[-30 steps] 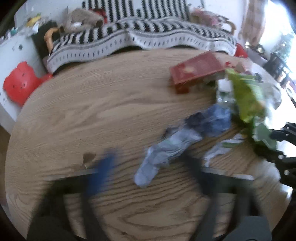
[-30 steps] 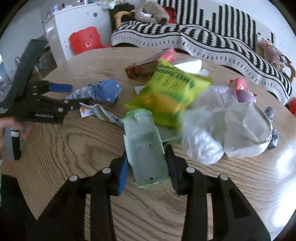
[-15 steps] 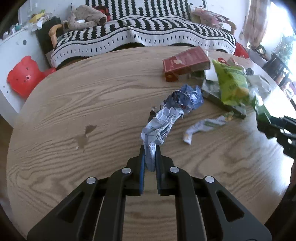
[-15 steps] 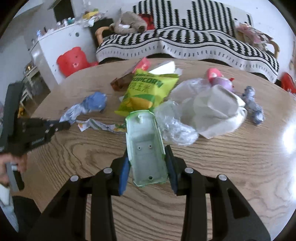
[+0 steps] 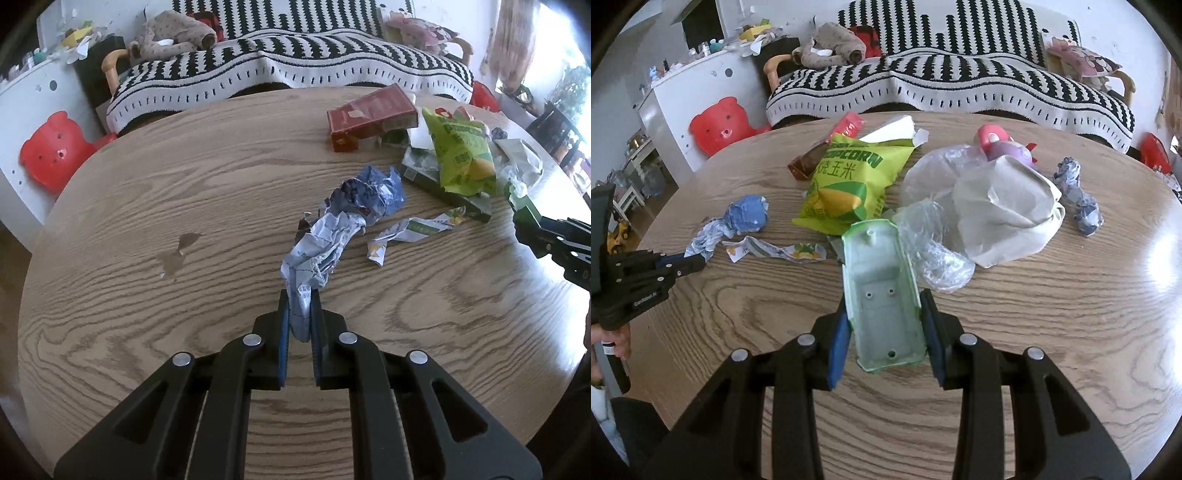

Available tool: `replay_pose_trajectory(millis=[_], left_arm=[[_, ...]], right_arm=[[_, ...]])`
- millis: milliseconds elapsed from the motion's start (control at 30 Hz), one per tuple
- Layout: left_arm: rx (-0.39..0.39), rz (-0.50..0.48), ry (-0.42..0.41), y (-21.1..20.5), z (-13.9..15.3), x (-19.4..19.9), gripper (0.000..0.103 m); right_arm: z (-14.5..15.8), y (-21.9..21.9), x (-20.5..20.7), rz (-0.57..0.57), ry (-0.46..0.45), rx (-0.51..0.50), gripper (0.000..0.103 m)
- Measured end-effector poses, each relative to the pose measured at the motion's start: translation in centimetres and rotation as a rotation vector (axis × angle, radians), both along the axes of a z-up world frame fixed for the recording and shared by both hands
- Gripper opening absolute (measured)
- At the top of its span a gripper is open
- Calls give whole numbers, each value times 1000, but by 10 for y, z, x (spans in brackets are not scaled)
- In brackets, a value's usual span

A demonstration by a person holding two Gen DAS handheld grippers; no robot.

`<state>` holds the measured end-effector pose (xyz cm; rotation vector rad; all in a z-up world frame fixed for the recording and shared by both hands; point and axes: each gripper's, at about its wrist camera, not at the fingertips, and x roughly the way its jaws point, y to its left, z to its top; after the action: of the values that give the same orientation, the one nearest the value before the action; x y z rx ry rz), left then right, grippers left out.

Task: Collect trash
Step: 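Carry both items to the black bin and release them inside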

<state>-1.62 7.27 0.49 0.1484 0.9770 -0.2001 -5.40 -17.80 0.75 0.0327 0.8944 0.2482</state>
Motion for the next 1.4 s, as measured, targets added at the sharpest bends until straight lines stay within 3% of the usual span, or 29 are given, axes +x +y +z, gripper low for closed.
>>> replay_pose_trajectory(millis=[167,400,567,1167,1300,1400], left_arm=[[4,5,-5,1,2,0,9],[2,27,-14,6,4,0,9],[-12,43,-21,11,6,0,9],[-7,37,-21,7,9,0,9],[-65,65,-100,-2,38,-12,9],[-42,29,-185,-39,60,-44,9]], right_arm=[[0,0,0,6,4,4,36],[-3,9,-2,85,42,86,36],[-4,23,-5,136,48,62,36],[-6,26,-3,131,57,32,36],[20,14,-17,78,-72,70,35],[47,-17,-49,-1,-168,149,35]])
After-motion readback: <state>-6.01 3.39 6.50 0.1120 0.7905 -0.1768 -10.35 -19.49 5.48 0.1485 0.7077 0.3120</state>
